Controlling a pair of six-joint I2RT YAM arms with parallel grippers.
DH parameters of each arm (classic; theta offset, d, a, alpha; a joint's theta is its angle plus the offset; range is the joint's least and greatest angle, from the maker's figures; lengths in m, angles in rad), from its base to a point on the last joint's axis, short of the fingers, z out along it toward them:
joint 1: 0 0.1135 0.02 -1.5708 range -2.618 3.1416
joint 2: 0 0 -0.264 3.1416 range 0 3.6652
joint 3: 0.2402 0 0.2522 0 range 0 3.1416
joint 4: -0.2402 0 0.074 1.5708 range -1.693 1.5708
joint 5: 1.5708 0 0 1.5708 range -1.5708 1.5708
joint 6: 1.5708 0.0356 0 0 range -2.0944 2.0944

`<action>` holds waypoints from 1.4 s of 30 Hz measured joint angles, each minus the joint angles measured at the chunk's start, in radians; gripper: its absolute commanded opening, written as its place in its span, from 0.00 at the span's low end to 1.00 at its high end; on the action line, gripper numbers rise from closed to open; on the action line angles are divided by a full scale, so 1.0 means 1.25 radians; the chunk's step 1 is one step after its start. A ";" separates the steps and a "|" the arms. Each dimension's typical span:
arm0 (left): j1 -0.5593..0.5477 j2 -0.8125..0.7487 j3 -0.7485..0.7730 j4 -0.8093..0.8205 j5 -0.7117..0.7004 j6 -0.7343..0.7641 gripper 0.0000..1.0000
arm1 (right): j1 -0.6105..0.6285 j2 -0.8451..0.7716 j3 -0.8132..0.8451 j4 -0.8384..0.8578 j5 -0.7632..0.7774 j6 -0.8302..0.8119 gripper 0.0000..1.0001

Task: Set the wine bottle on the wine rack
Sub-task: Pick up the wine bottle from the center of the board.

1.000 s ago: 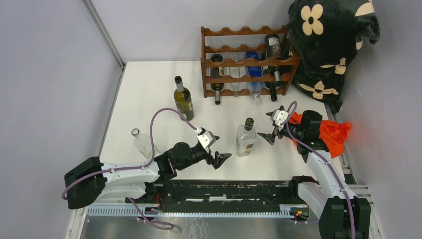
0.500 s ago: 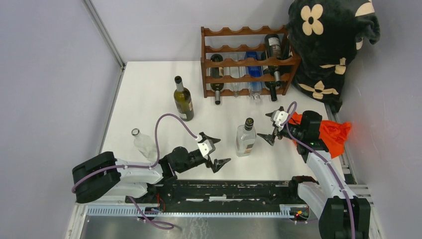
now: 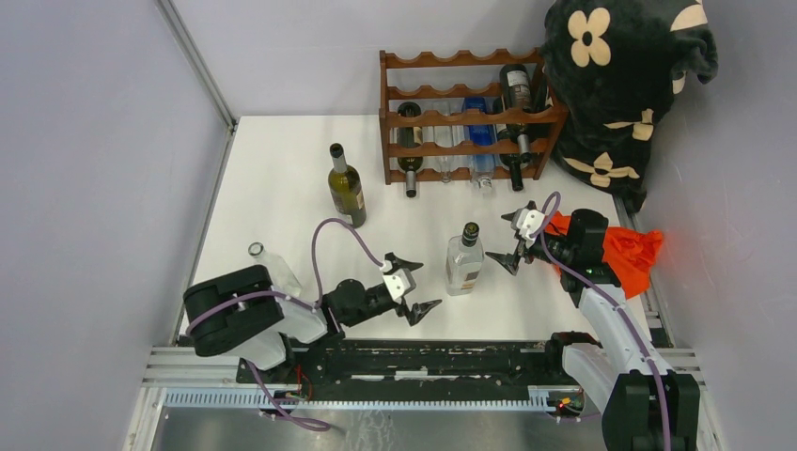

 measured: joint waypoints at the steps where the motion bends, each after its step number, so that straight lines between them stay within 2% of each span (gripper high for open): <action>1: 0.000 0.012 0.001 0.011 0.000 0.000 1.00 | 0.000 0.000 0.000 0.000 0.000 0.000 0.98; 10: 0.004 0.142 0.028 0.139 0.001 0.010 0.99 | 0.000 0.000 -0.001 0.000 0.000 0.000 0.98; 15: 0.028 0.228 0.055 0.200 0.039 0.009 0.98 | 0.000 0.000 -0.001 0.000 0.000 0.000 0.98; 23: 0.069 0.355 0.137 0.212 0.109 -0.004 0.97 | 0.000 0.000 -0.001 0.000 0.000 -0.001 0.98; 29: 0.118 0.407 0.199 0.213 0.191 -0.052 0.93 | 0.000 0.000 -0.001 0.000 0.000 -0.001 0.98; 37: 0.132 0.478 0.276 0.215 0.291 -0.092 0.92 | 0.000 0.000 -0.001 0.000 0.000 -0.003 0.98; 40: 0.132 0.489 0.288 0.215 0.311 -0.092 0.85 | 0.000 0.000 -0.001 0.000 0.000 -0.003 0.98; 42: 0.131 0.491 0.295 0.215 0.315 -0.093 0.76 | 0.000 0.000 -0.001 0.000 0.000 -0.003 0.98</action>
